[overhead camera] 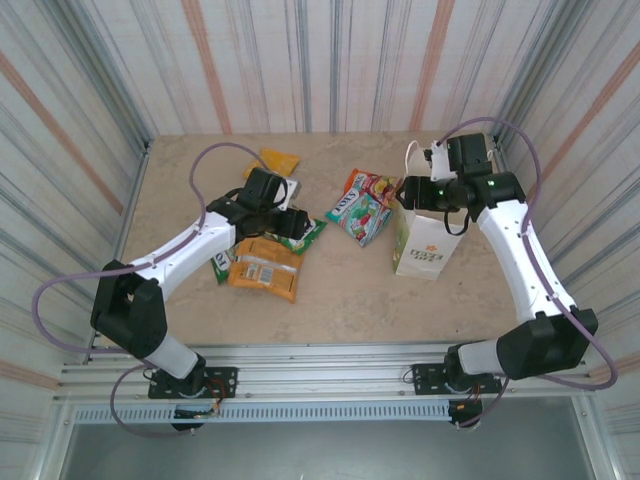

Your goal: Place the snacks into the paper bag

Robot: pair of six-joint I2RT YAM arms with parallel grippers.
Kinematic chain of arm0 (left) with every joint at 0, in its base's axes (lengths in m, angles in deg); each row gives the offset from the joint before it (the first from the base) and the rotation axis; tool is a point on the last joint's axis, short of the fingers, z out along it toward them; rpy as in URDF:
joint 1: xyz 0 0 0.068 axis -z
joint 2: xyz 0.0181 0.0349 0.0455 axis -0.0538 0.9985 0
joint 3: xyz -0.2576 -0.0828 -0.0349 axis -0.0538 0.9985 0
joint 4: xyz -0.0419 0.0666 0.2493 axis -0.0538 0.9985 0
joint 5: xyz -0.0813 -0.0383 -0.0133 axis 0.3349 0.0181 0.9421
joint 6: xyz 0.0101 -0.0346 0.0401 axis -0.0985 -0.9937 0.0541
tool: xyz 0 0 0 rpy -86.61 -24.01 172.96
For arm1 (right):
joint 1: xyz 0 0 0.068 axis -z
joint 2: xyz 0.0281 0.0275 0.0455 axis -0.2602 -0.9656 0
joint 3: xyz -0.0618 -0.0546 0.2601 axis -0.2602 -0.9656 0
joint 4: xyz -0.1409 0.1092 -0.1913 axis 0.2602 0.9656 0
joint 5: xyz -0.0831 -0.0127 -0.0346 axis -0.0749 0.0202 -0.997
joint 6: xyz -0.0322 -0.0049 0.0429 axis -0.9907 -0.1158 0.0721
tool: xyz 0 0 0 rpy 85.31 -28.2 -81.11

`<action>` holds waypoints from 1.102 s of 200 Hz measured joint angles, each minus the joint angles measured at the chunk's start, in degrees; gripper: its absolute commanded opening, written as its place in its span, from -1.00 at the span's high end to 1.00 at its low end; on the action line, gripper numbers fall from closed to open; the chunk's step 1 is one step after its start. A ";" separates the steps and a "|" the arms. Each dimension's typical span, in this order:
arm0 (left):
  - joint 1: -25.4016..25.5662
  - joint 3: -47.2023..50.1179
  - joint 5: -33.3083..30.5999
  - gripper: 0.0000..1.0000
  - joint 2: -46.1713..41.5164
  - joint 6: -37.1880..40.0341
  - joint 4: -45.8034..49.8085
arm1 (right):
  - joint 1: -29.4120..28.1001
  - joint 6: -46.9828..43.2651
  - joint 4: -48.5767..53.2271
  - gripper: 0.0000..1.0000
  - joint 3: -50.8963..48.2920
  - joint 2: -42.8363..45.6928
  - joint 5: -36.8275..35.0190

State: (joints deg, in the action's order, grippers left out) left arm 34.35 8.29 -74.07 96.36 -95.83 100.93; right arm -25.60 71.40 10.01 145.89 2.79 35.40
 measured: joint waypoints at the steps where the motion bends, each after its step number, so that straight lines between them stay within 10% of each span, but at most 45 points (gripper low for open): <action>1: 0.00 0.00 0.04 -0.57 -0.04 0.04 0.00 | 0.00 0.00 0.00 -0.65 0.00 0.04 0.00; 83: -1.60 1.40 3.89 -0.58 -3.06 -7.52 3.87 | -5.92 -0.02 7.45 -0.59 9.49 6.51 -6.43; 150: -15.32 15.78 6.25 -0.58 -20.33 -17.29 6.75 | -23.91 1.07 10.32 -0.57 14.19 6.45 -13.92; 220: -24.83 20.46 10.64 -0.58 -18.18 -17.29 7.72 | -34.62 1.07 1.14 -0.57 8.52 2.12 -10.01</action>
State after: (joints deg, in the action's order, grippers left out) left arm 9.52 28.74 -63.42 78.17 -113.12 108.64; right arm -60.23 72.47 11.15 154.42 4.91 25.39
